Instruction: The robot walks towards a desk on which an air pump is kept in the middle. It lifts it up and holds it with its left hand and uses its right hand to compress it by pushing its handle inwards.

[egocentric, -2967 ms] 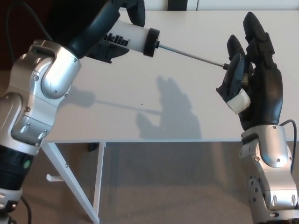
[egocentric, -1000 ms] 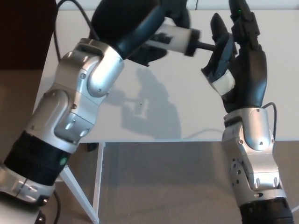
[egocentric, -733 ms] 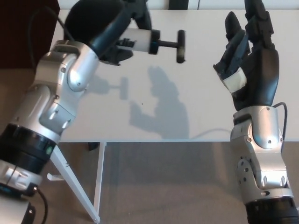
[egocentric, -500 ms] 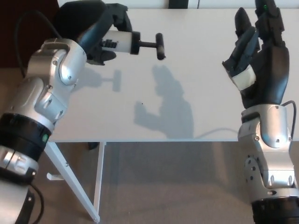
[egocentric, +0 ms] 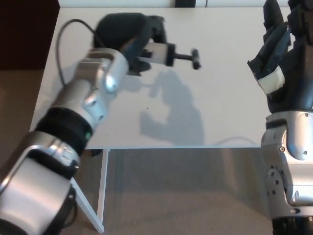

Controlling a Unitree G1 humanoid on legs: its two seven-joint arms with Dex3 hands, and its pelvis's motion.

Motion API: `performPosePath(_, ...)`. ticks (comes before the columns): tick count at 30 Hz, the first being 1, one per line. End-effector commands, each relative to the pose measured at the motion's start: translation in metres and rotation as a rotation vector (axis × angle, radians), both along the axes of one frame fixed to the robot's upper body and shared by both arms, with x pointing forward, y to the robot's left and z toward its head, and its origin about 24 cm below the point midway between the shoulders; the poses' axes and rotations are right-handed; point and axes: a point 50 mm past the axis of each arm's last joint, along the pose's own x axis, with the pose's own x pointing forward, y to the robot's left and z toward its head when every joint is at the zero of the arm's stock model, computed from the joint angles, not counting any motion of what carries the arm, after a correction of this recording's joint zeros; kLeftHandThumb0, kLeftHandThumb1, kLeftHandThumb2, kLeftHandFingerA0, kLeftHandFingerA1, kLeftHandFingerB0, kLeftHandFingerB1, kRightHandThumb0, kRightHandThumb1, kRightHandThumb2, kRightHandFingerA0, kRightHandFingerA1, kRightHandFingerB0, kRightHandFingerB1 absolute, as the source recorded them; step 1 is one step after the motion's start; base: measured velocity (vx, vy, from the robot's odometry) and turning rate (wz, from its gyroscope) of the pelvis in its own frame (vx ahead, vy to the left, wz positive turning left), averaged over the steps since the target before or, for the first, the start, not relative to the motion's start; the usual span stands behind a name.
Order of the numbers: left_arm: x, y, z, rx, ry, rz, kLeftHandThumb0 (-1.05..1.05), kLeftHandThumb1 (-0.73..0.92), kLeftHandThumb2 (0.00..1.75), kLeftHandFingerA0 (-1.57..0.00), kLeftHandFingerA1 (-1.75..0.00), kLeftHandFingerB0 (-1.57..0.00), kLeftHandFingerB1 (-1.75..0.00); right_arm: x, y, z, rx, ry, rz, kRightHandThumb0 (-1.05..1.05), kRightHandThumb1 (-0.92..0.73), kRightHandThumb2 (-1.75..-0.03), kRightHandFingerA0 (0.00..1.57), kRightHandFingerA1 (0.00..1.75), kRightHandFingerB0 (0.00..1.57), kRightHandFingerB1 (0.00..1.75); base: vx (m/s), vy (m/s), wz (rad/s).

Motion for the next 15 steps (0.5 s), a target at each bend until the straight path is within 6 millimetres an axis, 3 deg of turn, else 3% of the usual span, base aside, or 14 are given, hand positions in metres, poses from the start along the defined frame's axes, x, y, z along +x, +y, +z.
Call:
performPosePath(1,-0.002,-0.023,-0.003,0.044,-0.043,-0.046,-0.17,0.64,0.56,-0.64,-1.58,-0.75,-0.73,-0.006,-0.001,0.006,-0.006,-0.036,-0.026,-0.85,-0.78,-1.1,0.08,0.23,0.07,0.19,0.0,0.0,0.0)
performPosePath(2,-0.006,-0.03,-0.009,0.008,-0.027,-0.08,-0.21,0.62,0.59,-0.73,-1.38,-0.76,-0.54,-0.008,-0.001,0.007,-0.012,-0.04,-0.028,-0.85,-0.78,-1.1,0.08,0.23,0.07,0.18,0.0,0.0,0.0)
performPosePath(3,-0.008,-0.033,-0.011,-0.006,-0.024,-0.091,-0.24,0.66,0.6,-0.77,-1.26,-0.72,-0.5,-0.009,-0.001,0.007,-0.019,-0.043,-0.03,-0.85,-0.79,-1.11,0.07,0.22,0.07,0.17,0.0,0.0,0.0)
performPosePath(6,-0.01,-0.037,-0.014,-0.013,-0.023,-0.098,-0.24,0.66,0.6,-0.77,-1.26,-0.72,-0.5,-0.011,-0.001,0.008,-0.028,-0.046,-0.034,-0.85,-0.79,-1.11,0.07,0.22,0.07,0.17,0.0,0.0,0.0)
performPosePath(7,-0.01,-0.039,-0.014,-0.027,-0.017,-0.095,-0.18,0.61,0.6,-0.71,-1.4,-0.72,-0.63,-0.012,-0.001,0.008,-0.03,-0.048,-0.033,-0.85,-0.79,-1.11,0.07,0.21,0.06,0.17,0.0,0.0,0.0)
performPosePath(8,-0.01,-0.04,-0.014,-0.037,-0.013,-0.092,-0.18,0.61,0.6,-0.71,-1.4,-0.72,-0.63,-0.012,-0.001,0.008,-0.032,-0.05,-0.033,-0.85,-0.79,-1.11,0.07,0.21,0.06,0.17,0.0,0.0,0.0)
performPosePath(9,-0.008,-0.041,-0.014,-0.004,0.036,-0.071,-0.68,0.62,0.58,-0.17,-0.34,-0.23,-0.28,-0.012,0.0,0.009,-0.035,-0.057,-0.033,-0.85,-0.78,-1.1,0.07,0.22,0.07,0.18,0.0,0.0,0.0)
performPosePath(10,-0.007,-0.041,-0.014,0.021,0.072,-0.056,-0.68,0.62,0.58,-0.17,-0.34,-0.23,-0.28,-0.013,0.0,0.01,-0.036,-0.062,-0.034,-0.85,-0.78,-1.1,0.07,0.22,0.07,0.18,0.0,0.0,0.0)
performPosePath(11,-0.004,-0.042,-0.012,0.068,0.124,-0.034,-0.94,0.56,0.95,0.0,-0.02,0.0,0.0,-0.013,-0.001,0.01,-0.039,-0.067,-0.037,-0.84,-0.78,-1.1,0.08,0.24,0.07,0.2,0.0,0.0,0.0)
performPosePath(15,0.003,-0.038,-0.003,0.132,0.229,0.024,-0.97,0.56,0.94,0.0,0.0,0.0,-0.01,-0.014,-0.002,0.012,-0.039,-0.067,-0.043,-0.85,-0.78,-1.1,0.09,0.25,0.08,0.2,0.0,0.0,0.0)
